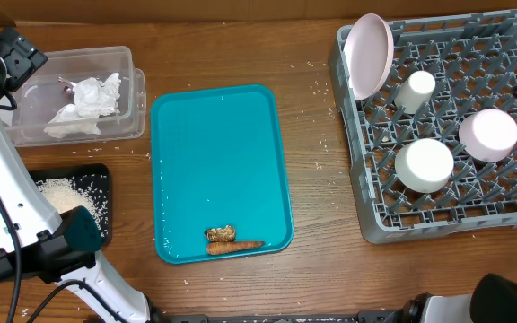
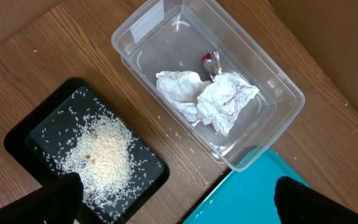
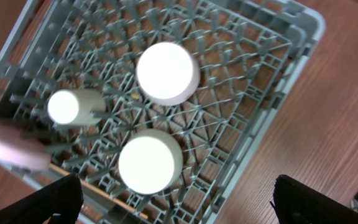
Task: Sort waste into correct bins and load items into the dishwasher
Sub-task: 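Move the left gripper over the teal tray toward the brown scrap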
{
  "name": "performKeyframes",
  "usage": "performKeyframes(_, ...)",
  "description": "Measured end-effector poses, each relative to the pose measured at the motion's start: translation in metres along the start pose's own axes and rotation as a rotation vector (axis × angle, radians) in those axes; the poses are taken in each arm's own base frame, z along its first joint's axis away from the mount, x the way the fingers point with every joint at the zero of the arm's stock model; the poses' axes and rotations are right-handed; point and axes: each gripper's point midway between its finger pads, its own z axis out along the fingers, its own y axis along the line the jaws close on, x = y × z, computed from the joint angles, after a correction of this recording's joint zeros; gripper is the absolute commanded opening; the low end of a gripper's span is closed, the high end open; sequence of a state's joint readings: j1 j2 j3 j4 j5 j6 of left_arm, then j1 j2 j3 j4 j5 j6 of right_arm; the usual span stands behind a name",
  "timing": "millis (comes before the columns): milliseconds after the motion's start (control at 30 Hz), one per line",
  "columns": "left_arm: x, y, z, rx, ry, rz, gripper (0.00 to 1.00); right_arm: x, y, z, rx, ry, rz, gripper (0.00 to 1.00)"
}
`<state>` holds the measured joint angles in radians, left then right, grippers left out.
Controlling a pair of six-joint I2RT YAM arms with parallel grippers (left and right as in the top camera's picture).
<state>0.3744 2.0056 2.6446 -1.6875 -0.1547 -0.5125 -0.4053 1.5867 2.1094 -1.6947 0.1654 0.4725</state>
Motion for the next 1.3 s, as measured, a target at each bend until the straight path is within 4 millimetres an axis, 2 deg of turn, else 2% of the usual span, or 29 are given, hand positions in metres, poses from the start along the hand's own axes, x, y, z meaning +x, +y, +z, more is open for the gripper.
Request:
performKeyframes(133, 0.000, 0.000, 0.000, 0.000, 0.000, 0.000, 1.00, -0.007, -0.015, 0.002, 0.025, -0.007, 0.045, 1.00)
performKeyframes(733, 0.000, 0.000, 0.000, 0.001, -0.001, -0.001, 1.00, -0.007, -0.015, 0.002, 0.026, -0.007, 0.046, 1.00)
performKeyframes(833, 0.003, -0.007, 0.000, 0.038, 0.020, -0.005, 1.00, -0.007, -0.015, 0.002, 0.026, -0.007, 0.046, 1.00)
performKeyframes(967, 0.024, -0.042, -0.006, 0.244, 0.134, 0.044, 1.00, -0.007, -0.015, 0.002, 0.026, -0.007, 0.046, 1.00)
performKeyframes(1033, 0.047, -0.076, -0.017, 0.425, 0.223, 0.155, 1.00, -0.007, -0.015, 0.002, 0.026, -0.007, 0.046, 1.00)
performKeyframes(1100, 0.065, -0.098, -0.026, 0.535, 0.273, 0.250, 1.00, -0.007, -0.015, 0.002, 0.026, -0.008, 0.046, 1.00)
performKeyframes(1133, 0.069, -0.102, -0.028, 0.554, 0.283, 0.266, 1.00, -0.007, -0.015, 0.002, 0.026, -0.007, 0.046, 1.00)
performKeyframes(1167, 0.091, -0.125, -0.038, 0.643, 0.330, 0.358, 1.00, -0.007, -0.015, 0.002, 0.026, -0.007, 0.046, 1.00)
performKeyframes(1300, 0.145, -0.165, -0.059, 0.768, 0.419, 0.543, 1.00, -0.007, -0.015, 0.002, 0.026, -0.007, 0.046, 1.00)
